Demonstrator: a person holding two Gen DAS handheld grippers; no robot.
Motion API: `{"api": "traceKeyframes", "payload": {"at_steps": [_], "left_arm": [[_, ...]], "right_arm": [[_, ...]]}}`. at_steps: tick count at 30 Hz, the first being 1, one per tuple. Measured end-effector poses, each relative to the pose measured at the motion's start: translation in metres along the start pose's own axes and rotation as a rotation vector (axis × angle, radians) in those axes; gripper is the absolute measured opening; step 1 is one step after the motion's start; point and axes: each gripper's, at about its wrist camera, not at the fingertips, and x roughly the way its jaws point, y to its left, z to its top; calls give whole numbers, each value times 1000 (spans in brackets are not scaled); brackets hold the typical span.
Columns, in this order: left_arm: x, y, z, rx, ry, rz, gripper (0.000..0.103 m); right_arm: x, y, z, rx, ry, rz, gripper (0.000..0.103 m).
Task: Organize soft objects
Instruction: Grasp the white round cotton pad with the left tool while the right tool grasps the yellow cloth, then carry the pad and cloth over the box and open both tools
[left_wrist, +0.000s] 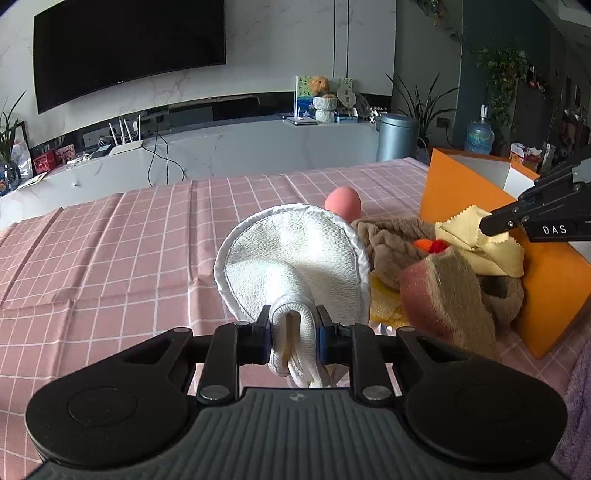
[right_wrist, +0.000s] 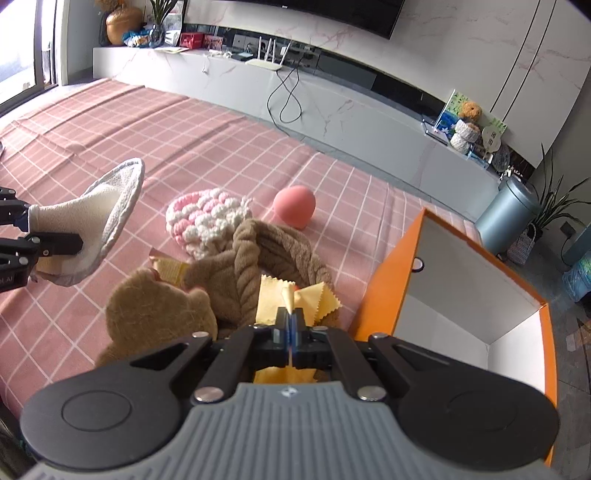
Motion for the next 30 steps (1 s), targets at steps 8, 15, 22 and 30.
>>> {"api": "traceKeyframes", "payload": {"at_steps": [8, 15, 22, 30], "left_arm": [[-25, 4, 20, -31, -65, 11, 25], [-46, -6, 40, -23, -123, -16, 25], [-53, -28, 60, 10, -160, -73, 25], [-46, -63, 83, 75, -178, -138, 25]], "right_arm": [[-30, 0, 9, 8, -80, -17, 0], [-67, -12, 16, 43, -173, -15, 0], [-106, -36, 21, 99, -249, -25, 0], [-144, -64, 29, 98, -331, -108, 0]]}}
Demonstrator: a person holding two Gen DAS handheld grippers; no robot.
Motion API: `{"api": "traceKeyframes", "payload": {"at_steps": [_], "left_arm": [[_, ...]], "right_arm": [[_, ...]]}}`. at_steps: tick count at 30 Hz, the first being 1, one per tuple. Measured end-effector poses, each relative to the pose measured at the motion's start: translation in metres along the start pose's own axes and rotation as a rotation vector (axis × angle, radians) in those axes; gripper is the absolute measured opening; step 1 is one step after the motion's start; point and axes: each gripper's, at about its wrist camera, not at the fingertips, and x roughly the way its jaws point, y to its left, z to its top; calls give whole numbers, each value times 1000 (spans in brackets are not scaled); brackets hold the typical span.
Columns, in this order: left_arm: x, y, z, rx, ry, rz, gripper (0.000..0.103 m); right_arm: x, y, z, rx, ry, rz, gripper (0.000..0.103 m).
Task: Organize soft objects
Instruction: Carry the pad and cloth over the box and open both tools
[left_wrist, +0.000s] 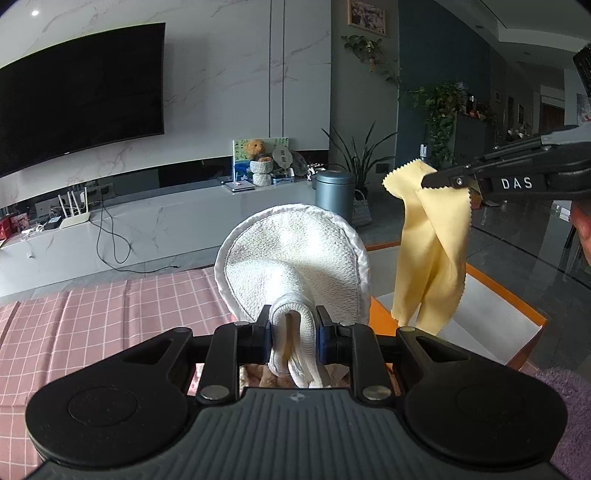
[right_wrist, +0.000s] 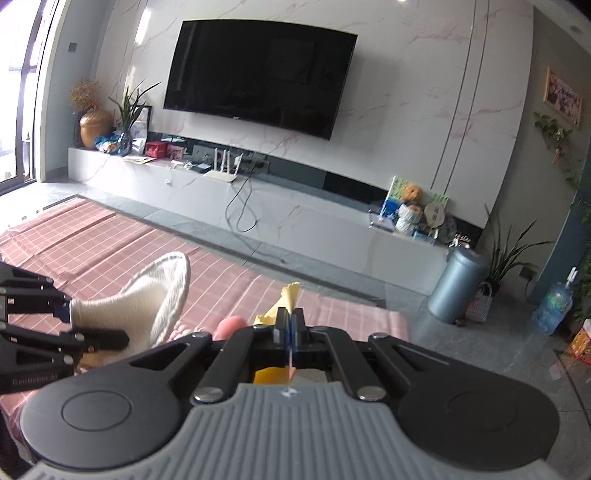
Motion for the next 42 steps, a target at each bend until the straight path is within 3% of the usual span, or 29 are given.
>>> {"api": "traceKeyframes", "payload": {"at_steps": [7, 18, 27, 35, 42], "left_arm": [[18, -29, 13, 49, 4, -65, 25], [57, -65, 24, 147, 50, -121, 25], [103, -103, 34, 269, 117, -160, 25], [151, -134, 15, 443, 255, -176, 26], [172, -147, 1, 579, 299, -167, 26]], "right_arm": [[4, -24, 7, -25, 7, -75, 0], [45, -59, -18, -35, 110, -130, 0], [94, -85, -52, 22, 193, -97, 0], [136, -96, -87, 62, 305, -58, 0], [159, -98, -114, 59, 384, -22, 0]]}}
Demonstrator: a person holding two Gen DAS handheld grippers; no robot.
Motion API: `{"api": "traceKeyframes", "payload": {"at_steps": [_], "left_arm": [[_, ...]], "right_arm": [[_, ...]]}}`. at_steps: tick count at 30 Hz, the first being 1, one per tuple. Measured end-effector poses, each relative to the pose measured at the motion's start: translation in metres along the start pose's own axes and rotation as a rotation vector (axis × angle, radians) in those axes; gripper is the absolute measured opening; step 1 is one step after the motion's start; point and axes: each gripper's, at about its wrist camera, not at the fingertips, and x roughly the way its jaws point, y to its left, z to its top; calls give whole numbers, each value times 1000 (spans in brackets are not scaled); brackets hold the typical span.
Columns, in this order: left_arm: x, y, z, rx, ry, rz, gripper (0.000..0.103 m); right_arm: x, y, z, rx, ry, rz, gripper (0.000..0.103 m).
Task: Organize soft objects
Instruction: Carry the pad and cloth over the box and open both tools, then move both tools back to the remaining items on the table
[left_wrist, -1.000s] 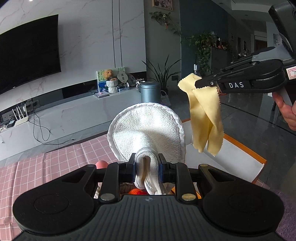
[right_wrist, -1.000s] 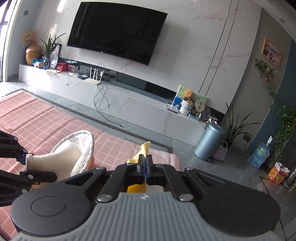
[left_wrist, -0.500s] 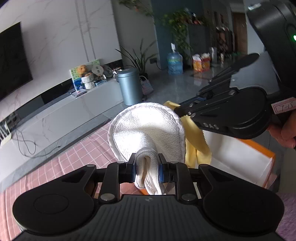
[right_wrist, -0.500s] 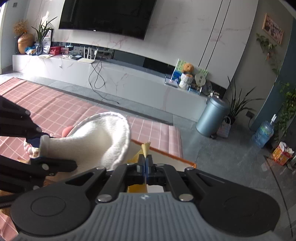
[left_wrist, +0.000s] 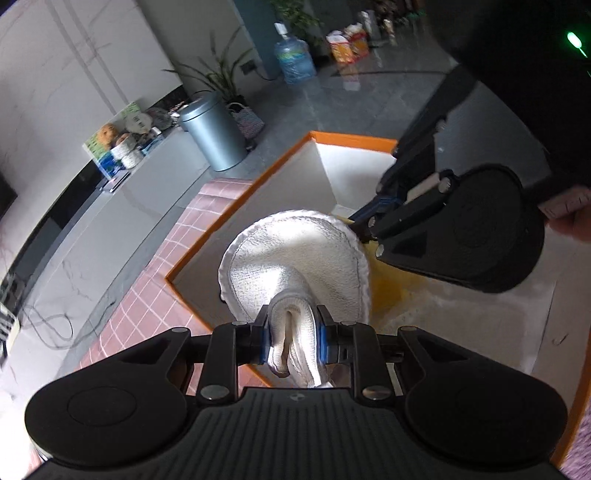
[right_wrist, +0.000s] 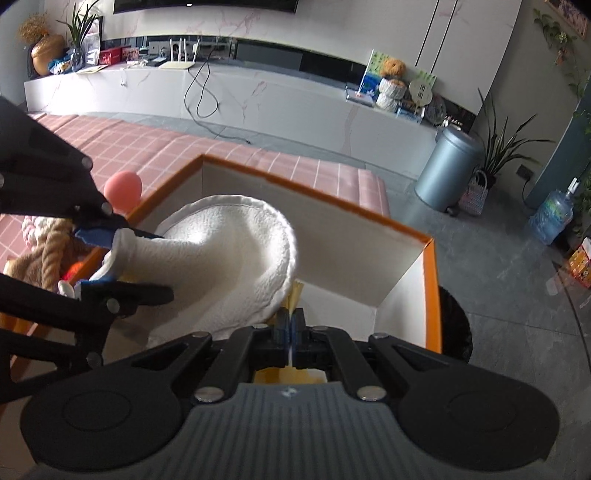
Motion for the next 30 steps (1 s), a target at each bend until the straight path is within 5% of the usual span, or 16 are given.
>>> {"api": "traceKeyframes", "payload": {"at_steps": [6, 15, 18, 20, 26, 30], "left_arm": [[17, -19, -5, 129, 44, 11, 27], [30, -19, -3, 123, 123, -40, 43], [28, -21, -4, 128, 128, -41, 56], [29, -21, -3, 125, 121, -37, 60], [17, -15, 3, 100, 64, -21, 70], [-1, -14, 6, 94, 17, -5, 74]], "right_arm": [[14, 1, -6, -17, 49, 17, 0], [24, 2, -5, -31, 140, 21, 3], [25, 2, -7, -38, 166, 16, 9], [23, 1, -7, -38, 162, 16, 30], [3, -3, -7, -33, 84, -3, 54], [-15, -6, -4, -19, 33, -14, 60]]}}
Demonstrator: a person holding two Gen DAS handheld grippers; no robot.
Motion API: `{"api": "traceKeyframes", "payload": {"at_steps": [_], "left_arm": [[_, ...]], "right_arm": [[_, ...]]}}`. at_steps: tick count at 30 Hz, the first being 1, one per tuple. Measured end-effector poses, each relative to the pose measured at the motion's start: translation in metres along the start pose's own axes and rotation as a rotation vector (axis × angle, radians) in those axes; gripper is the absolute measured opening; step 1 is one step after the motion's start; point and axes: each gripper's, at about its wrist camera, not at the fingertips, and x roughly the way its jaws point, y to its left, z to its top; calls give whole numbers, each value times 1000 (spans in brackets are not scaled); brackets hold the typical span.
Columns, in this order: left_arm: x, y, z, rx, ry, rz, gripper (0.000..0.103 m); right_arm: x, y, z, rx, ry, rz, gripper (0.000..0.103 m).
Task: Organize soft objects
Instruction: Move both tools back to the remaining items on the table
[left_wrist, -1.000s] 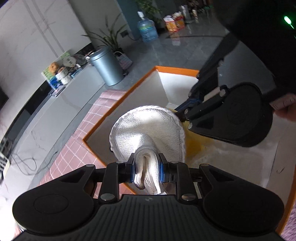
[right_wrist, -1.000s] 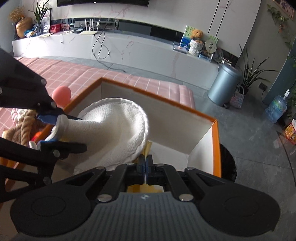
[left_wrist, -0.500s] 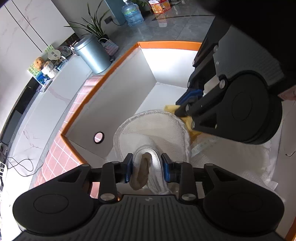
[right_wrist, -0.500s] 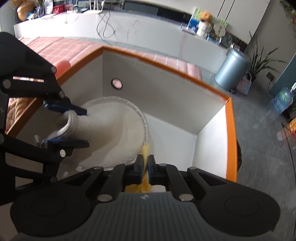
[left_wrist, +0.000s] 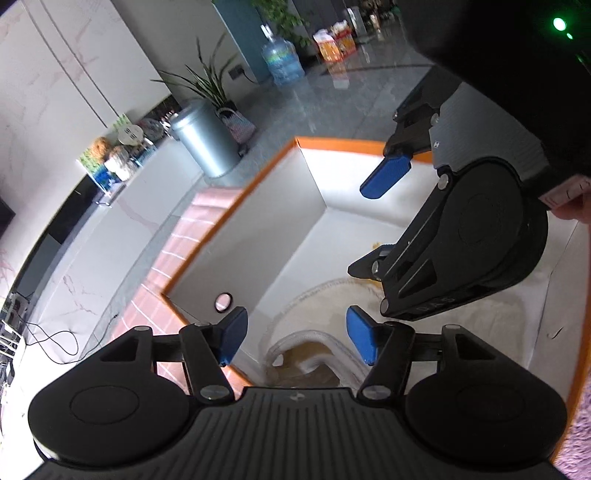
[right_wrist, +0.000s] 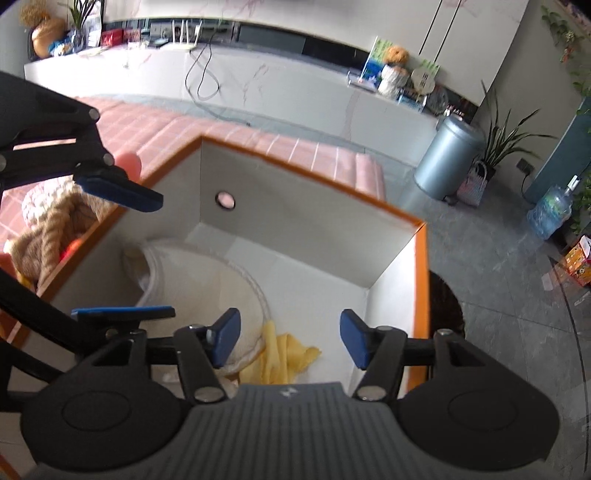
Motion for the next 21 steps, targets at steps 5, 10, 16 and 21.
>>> {"api": "traceKeyframes", "payload": {"at_steps": [5, 10, 16, 21], "left_arm": [[-21, 5, 2, -44, -44, 29, 74], [-50, 10, -1, -114, -112, 61, 75], [-89, 24, -15, -255, -217, 100, 75], [-119, 36, -35, -411, -321, 103, 75]], "right_arm": [[-25, 0, 4, 21, -65, -44, 75], [-55, 6, 3, 58, -133, -67, 82], [-94, 23, -7, 110, -269, -104, 87], [-122, 51, -23, 141, -379, -117, 89]]}}
